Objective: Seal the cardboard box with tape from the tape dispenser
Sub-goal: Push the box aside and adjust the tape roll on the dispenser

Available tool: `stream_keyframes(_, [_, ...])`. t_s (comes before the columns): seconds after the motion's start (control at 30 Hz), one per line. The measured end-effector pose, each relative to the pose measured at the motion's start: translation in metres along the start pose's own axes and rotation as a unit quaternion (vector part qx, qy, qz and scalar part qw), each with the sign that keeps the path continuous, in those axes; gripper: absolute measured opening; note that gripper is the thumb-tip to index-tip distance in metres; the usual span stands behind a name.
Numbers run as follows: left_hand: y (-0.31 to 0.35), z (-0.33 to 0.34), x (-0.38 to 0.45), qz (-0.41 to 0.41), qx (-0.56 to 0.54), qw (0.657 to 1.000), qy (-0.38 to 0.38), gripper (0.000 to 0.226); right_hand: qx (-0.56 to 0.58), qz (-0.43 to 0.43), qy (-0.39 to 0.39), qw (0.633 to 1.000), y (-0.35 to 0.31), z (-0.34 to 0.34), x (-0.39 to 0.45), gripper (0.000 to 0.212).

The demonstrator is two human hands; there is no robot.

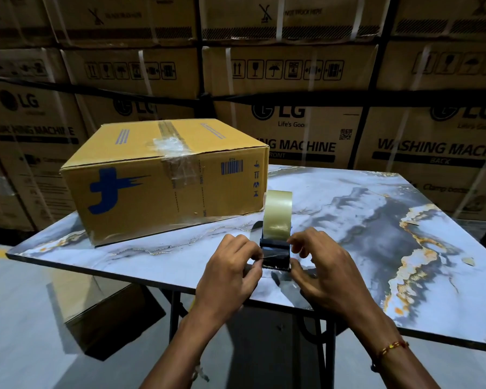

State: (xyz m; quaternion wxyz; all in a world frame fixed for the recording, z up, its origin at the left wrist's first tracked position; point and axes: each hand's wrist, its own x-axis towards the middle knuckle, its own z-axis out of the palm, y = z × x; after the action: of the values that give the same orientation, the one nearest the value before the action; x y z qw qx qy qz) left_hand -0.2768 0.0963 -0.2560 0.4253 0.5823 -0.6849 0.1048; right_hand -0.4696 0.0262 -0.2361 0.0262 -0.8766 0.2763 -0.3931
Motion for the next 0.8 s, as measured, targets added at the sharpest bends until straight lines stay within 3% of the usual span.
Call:
stream_keyframes(0.07, [0.000, -0.001, 0.000, 0.002, -0.008, 1.000, -0.003, 0.006, -0.009, 0.003, -0.025, 1.000, 0.001, 0.002, 0.000, 0.030])
stream_keyframes(0.23, [-0.002, -0.002, 0.000, -0.004, -0.028, 1.000, -0.009, 0.007, -0.040, -0.027, -0.040, 0.998, 0.002, 0.004, 0.002, 0.011])
stream_keyframes(0.43, [-0.007, -0.004, 0.001, -0.037, -0.052, 0.998, -0.029, 0.007, 0.019, -0.017, -0.032, 0.999, -0.001, 0.000, 0.002, 0.006])
stream_keyframes(0.63, [-0.009, -0.014, 0.007, -0.120, -0.119, 0.981, -0.092, 0.017, 0.076, 0.086, 0.036, 0.993, 0.010, 0.003, 0.003, 0.016])
stream_keyframes(0.73, [-0.010, -0.011, 0.011, -0.211, -0.174, 0.960, -0.056, 0.017, 0.141, 0.159, 0.012, 0.977, 0.014, 0.006, 0.005, 0.013])
stream_keyframes(0.8, [-0.009, -0.007, 0.017, -0.264, -0.220, 0.938, -0.047, 0.011, 0.217, 0.233, -0.012, 0.948, 0.016, 0.006, 0.010, 0.024])
